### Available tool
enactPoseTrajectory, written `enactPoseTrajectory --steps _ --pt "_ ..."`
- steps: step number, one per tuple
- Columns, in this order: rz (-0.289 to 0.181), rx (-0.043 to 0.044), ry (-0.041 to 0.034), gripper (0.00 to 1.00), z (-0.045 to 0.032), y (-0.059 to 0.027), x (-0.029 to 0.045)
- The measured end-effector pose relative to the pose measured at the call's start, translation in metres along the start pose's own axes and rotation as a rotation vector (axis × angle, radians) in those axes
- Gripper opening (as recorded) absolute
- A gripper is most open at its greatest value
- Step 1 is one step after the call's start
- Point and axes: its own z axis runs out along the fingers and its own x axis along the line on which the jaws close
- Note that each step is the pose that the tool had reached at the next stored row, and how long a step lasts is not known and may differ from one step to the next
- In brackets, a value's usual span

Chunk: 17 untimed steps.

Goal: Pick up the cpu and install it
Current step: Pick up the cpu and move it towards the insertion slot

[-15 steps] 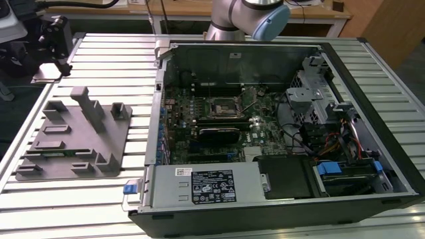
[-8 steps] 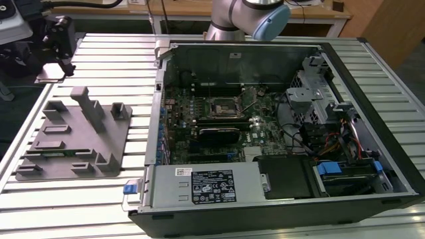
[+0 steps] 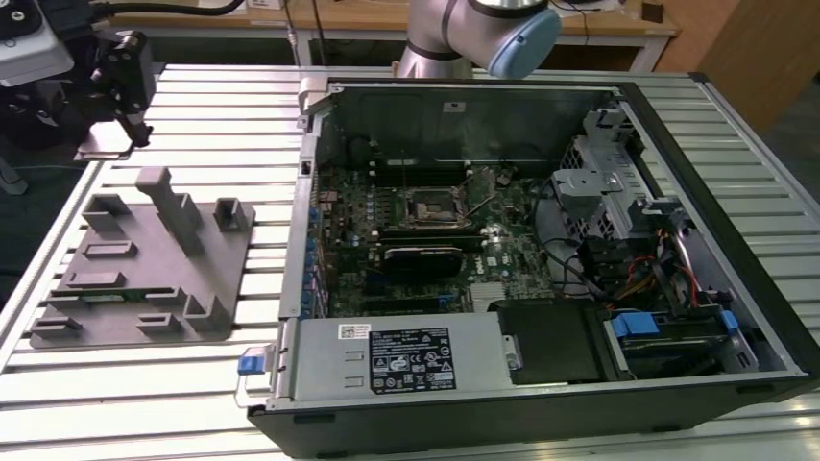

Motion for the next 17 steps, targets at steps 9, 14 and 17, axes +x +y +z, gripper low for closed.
enactPoseTrajectory --steps 9,14,17 --pt "0.0 0.0 0.0 0.55 0.0001 0.0 -0.0069" --pt "0.0 0.0 0.0 0.55 0.0002 0.0 -0.0112" --pt "0.0 0.0 -0.0001 0.55 0.0003 0.0001 -0.0137"
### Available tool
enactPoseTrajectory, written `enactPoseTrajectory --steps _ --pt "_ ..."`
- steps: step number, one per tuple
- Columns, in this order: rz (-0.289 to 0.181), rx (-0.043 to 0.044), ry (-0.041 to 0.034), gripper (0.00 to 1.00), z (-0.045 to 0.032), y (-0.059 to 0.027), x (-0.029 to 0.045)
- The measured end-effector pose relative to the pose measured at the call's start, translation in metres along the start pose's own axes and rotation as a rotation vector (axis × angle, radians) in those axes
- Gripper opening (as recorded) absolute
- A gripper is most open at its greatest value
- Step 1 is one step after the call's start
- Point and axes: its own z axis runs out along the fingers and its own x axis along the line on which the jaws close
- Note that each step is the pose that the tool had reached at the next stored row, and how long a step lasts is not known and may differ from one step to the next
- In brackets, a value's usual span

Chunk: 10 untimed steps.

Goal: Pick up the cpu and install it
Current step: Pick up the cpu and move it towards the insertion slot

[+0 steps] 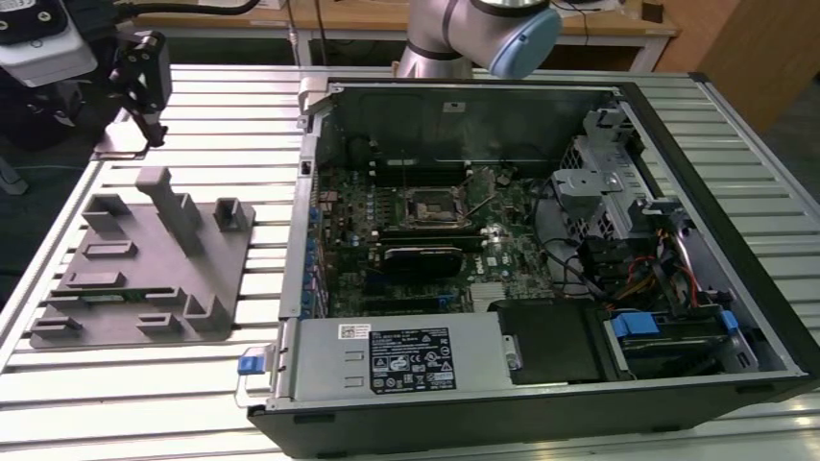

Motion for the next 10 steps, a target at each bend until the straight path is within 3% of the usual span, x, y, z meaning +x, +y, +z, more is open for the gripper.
enactPoseTrajectory --steps 10 --pt "0.0 0.0 0.0001 0.55 0.0001 0.0001 -0.0081"
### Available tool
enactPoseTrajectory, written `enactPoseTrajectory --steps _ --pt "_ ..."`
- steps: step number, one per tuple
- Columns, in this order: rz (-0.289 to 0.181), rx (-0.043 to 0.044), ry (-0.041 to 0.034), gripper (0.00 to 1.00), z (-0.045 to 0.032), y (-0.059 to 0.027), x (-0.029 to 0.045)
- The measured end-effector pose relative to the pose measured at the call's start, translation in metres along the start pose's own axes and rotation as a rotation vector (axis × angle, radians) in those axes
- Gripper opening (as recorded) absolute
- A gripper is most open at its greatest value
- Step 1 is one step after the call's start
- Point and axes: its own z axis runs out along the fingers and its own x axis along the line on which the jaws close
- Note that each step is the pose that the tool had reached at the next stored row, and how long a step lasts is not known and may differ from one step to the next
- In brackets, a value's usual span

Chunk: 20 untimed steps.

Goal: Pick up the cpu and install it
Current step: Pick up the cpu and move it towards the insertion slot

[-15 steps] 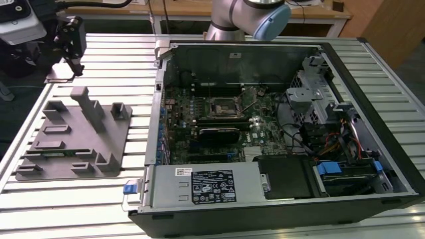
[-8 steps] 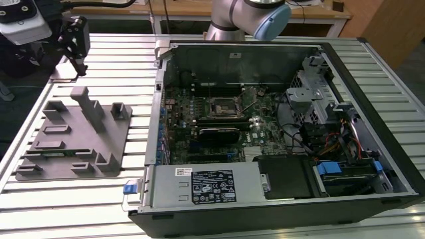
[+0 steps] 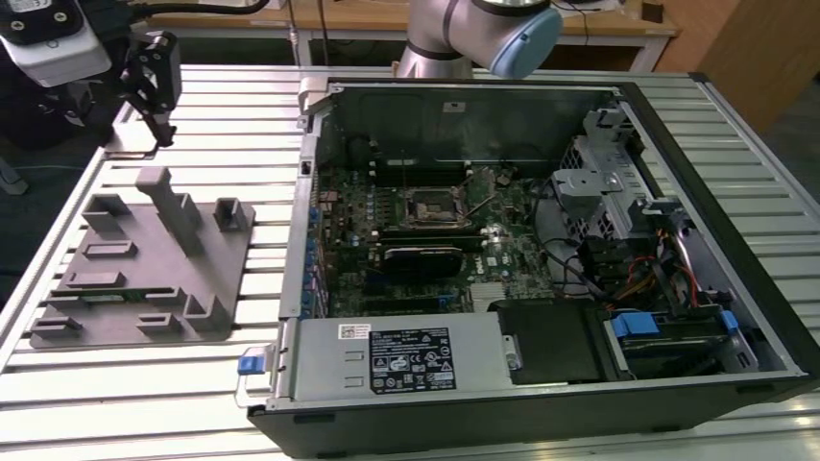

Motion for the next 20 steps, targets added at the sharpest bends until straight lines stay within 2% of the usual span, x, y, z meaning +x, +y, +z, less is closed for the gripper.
enactPoseTrajectory --steps 20 --pt "0.0 0.0 0.0 0.55 0.0003 0.0001 -0.0134"
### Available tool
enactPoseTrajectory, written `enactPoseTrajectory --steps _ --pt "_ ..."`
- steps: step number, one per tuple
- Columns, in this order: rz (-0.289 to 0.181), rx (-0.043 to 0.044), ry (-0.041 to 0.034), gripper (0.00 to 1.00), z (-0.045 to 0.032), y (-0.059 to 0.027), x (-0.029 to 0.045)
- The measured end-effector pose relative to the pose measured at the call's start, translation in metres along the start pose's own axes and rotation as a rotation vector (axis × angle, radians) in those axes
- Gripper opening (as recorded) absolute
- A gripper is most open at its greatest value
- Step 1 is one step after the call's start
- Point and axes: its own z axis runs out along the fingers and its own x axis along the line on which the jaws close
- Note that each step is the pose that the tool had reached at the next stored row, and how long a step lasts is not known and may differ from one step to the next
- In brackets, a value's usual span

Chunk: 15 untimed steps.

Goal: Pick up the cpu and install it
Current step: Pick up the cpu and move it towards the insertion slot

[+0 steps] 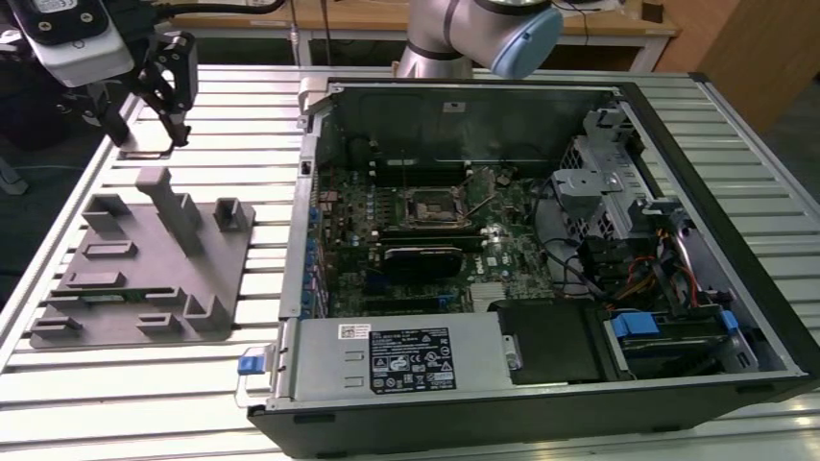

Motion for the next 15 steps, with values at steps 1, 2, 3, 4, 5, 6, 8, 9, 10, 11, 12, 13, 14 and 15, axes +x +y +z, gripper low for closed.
enactPoseTrajectory --steps 1,2,3,4,5,6,8,9,10,11,12,13,14,15 --pt "0.0 0.0 0.0 0.55 0.0 0.0 -0.0006" --pt "0.0 0.0 0.0 0.55 0.0 0.0 -0.0012" --pt "0.0 0.0 -0.0001 0.55 0.0 0.0 -0.0018" --pt "0.0 0.0 0.0 0.55 0.0 0.0 -0.0023" --pt "0.0 0.0 0.0 0.55 0.0001 0.0 -0.0029" --pt "0.0 0.0 0.0 0.55 0.0001 0.0 -0.0036" --pt "0.0 0.0 0.0 0.55 0.0001 0.0 -0.0049" --pt "0.0 0.0 0.0 0.55 0.0001 0.0 -0.0055" --pt "0.0 0.0 0.0 0.55 0.0001 0.0 -0.0062" --pt "0.0 0.0 0.0 0.55 0.0001 0.0 -0.0069" --pt "0.0 0.0 0.0 0.55 0.0002 0.0 -0.0075" --pt "0.0 0.0 0.0 0.55 0.0001 0.0 -0.0082" --pt "0.0 0.0 0.0 0.55 0.0002 0.0 -0.0089" --pt "0.0 0.0 0.0 0.55 0.0001 0.0 -0.0096"
